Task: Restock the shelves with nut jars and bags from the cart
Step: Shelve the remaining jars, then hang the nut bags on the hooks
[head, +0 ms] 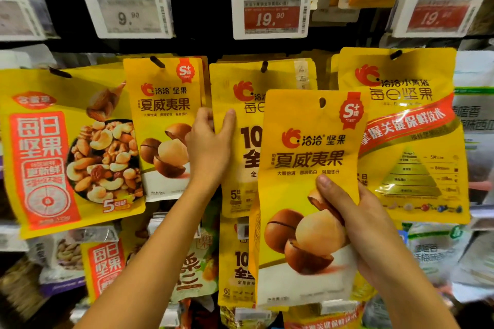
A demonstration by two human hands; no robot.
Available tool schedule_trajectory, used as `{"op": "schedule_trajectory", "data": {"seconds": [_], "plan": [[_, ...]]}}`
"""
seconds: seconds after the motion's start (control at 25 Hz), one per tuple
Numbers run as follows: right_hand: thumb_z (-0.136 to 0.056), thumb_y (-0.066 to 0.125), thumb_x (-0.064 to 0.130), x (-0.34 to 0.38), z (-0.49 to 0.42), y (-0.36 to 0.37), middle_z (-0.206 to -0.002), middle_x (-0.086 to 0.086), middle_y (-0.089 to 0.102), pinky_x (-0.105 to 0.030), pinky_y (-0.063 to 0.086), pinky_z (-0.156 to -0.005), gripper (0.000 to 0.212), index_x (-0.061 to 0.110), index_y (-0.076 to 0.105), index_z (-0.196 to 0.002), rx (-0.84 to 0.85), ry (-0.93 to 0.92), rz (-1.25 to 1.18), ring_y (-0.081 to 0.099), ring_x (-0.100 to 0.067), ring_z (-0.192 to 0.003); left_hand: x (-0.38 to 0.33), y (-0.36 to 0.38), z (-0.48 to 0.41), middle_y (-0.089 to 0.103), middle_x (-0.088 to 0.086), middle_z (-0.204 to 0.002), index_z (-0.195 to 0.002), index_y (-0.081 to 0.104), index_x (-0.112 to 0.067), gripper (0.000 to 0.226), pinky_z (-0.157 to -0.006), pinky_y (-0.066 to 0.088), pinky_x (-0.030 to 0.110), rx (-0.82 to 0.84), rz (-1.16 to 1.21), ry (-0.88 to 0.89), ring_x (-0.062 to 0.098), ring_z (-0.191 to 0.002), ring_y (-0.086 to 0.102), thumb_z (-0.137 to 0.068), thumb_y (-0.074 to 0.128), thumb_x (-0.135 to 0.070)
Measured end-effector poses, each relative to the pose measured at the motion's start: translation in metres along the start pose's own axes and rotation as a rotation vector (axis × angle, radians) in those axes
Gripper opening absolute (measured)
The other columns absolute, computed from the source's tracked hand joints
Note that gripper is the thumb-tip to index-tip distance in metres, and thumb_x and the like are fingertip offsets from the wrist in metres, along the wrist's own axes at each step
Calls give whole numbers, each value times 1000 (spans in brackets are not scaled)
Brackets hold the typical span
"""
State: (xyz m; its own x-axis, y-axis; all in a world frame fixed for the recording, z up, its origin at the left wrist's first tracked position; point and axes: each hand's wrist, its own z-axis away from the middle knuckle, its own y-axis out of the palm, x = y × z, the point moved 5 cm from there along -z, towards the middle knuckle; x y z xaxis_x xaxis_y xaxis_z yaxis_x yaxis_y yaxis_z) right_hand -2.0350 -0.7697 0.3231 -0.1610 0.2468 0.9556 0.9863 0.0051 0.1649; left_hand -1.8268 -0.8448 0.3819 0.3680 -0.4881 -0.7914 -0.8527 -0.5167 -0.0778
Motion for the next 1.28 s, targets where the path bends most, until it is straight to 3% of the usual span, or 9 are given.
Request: {"op": "schedule_trajectory", "data": {"seconds": [0.12,0.24,0.36,0.52,0.64,0.72,0.92,1.04,1.28], "plan": [[-54,78,50,1,-3,19,-87,12,74,-13,50,-54,40,33,70,-90,13,-17,-20,69,-2,-79,-4,-38,6,60,-8,-85,-97,54,-17,14,-63,44,11,-15,-42,118,-4,-73,56,-94,55,-30],[-58,67,53,3,-11,56,-96,13,73,-14,51,-59,53,30,64,-106,77,-14,-14,69,-3,-86,-6,-58,13,71,-9,-73,-76,67,-29,42,-58,50,19,258,254,-140,1,-68,65,-93,36,-52],[-61,66,53,2,-21,102,-98,16,71,-13,51,-63,58,28,61,-113,116,-27,21,67,-1,-89,-14,-79,16,73,-18,-83,-77,71,-49,43,-65,51,23,372,271,-117,1,-80,69,-82,30,-63],[-77,64,42,-11,-28,156,-103,13,69,-14,50,-68,44,26,58,-118,170,-22,47,64,-5,-98,-18,-122,3,74,-12,-82,-81,70,-27,42,-61,52,17,175,349,-10,4,-79,70,-90,39,-54],[-80,61,40,-19,-25,188,-111,14,68,-14,52,-79,39,31,58,-118,242,-25,41,62,-2,-103,-1,-142,-15,73,-5,-68,-74,67,-18,30,-50,52,18,58,363,-149,9,-63,70,-92,51,-38],[-83,60,36,-20,-26,198,-110,15,68,-10,51,-76,37,30,58,-119,234,-44,23,63,0,-101,8,-142,-27,72,-3,-63,-75,66,-16,32,-47,51,18,60,347,-216,10,-58,69,-95,49,-33],[-82,63,32,-4,-46,197,-100,13,70,-17,55,-65,23,30,58,-104,119,-96,-27,70,-4,-84,2,-128,-58,71,0,-64,-69,64,-16,37,-51,53,21,102,347,-126,12,-61,69,-97,47,-34],[-83,63,35,2,-63,197,-104,9,70,-20,54,-71,28,28,59,-109,82,-99,30,67,-5,-94,4,-119,-79,69,-4,-56,-66,62,-17,38,-49,51,18,94,320,-132,8,-55,67,-96,49,-34],[-85,63,35,-9,-81,197,-106,5,70,-26,56,-74,30,25,58,-112,59,-63,50,69,-6,-90,21,-102,-94,64,-5,-49,-64,60,-17,38,-46,48,17,125,322,-216,6,-46,62,-97,49,-32]]}}
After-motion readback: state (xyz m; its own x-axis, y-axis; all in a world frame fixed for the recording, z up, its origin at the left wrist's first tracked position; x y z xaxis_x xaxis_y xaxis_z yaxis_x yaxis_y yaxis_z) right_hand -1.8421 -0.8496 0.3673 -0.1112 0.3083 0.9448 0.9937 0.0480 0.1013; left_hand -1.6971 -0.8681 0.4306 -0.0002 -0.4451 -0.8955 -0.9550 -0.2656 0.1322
